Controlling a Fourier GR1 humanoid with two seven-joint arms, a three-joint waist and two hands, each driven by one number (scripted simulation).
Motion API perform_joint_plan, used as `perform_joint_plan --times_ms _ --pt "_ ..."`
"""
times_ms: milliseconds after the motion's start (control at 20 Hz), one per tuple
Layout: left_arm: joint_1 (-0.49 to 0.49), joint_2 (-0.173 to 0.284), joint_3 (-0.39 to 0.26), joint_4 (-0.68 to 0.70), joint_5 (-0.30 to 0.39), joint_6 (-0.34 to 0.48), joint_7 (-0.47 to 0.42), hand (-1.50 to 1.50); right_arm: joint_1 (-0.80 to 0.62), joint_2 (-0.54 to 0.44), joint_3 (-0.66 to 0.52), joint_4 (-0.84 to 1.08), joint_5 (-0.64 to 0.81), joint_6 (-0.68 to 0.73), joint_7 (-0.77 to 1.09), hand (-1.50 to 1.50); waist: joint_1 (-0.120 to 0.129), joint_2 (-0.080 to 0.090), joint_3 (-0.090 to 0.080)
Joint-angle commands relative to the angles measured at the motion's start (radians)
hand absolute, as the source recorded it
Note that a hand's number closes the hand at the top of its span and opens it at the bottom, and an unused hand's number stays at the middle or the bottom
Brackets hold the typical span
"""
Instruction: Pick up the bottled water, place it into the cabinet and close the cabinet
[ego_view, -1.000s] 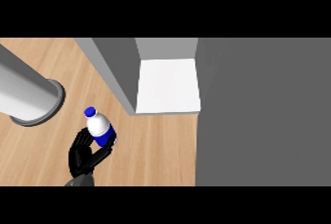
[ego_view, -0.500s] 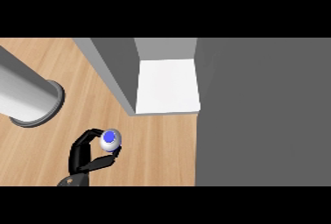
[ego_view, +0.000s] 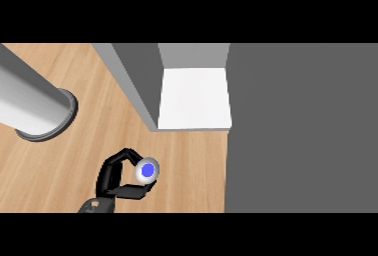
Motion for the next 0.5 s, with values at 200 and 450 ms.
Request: perform_joint_plan --times_ms 200,450 --pt "-0.001 -0.055 -0.175 -0.171 0.074 0.028 0.14 1.5 0.021 -0.03 -0.022 -0.138 -0.024 -0.015 0.048 -1.5 0.003 0.002 -0.004" --pt "-0.069 -0.056 -0.329 -0.321 0.234 0.163 0.34 1.5 -0.005 -0.033 -0.025 -0.117 -0.038 -0.024 0.071 -1.5 0.003 0.005 -0.005"
